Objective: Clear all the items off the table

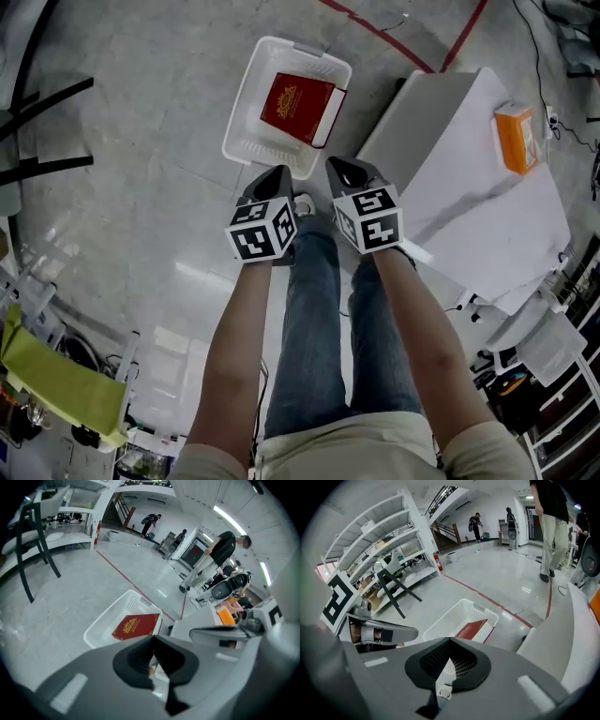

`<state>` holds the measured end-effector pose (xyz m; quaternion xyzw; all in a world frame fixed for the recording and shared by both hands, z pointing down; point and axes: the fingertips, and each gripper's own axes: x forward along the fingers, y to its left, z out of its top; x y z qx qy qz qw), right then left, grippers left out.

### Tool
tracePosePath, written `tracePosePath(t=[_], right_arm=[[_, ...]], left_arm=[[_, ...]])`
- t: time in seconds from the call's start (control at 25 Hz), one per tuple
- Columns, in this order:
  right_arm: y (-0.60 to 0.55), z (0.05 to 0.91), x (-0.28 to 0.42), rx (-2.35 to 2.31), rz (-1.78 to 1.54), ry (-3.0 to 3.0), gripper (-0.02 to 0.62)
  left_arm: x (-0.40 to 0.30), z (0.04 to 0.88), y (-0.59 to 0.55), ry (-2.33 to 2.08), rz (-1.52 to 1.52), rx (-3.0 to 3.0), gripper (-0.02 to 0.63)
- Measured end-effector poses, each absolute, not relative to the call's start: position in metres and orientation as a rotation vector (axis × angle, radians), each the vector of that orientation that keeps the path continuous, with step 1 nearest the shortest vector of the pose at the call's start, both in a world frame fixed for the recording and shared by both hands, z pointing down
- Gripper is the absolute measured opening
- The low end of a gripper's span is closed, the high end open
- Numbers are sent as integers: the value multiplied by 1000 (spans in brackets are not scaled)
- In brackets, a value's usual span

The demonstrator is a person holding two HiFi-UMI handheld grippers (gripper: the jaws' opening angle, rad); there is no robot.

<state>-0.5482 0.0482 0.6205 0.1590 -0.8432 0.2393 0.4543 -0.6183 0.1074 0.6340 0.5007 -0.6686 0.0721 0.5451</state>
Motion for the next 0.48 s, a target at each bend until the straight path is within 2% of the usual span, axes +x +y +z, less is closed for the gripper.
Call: tracePosePath(t=[0.48], right_arm=[[42, 583, -538, 446, 588, -2119, -2]], left_arm=[[-605, 596, 88, -1569, 224, 1280, 9]])
